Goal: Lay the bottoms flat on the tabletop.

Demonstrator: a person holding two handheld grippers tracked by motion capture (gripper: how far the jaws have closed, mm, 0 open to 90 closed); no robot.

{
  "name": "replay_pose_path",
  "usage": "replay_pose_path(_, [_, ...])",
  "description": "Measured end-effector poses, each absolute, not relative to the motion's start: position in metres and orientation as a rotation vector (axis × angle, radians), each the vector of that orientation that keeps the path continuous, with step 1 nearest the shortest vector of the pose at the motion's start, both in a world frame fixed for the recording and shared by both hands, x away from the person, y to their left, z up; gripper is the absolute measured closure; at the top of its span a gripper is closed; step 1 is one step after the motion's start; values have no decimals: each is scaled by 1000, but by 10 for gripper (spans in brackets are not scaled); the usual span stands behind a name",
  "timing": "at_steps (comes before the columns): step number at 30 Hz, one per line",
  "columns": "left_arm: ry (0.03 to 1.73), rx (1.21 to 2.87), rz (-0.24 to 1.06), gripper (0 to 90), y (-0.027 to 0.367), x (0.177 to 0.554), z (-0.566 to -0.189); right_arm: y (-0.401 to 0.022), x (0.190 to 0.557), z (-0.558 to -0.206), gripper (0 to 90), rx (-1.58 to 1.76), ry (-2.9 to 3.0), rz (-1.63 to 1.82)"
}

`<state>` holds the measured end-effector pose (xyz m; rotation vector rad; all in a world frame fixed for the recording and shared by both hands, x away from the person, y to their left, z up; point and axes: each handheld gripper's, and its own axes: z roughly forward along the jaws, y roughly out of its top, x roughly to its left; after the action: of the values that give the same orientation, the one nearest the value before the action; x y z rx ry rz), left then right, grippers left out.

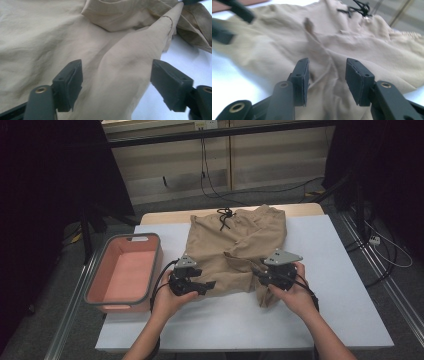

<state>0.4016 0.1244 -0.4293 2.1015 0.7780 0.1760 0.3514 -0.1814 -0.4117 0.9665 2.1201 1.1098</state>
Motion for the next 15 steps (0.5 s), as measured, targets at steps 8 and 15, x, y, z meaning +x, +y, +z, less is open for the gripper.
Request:
replay_pose_path(8, [805,2094,177,200,128,404,-428,-171,324,-408,687,857,2200,1170])
replay_pose_path(15, [807,2088,190,173,130,404,-425,-143,338,-429,676,774,2327,1142])
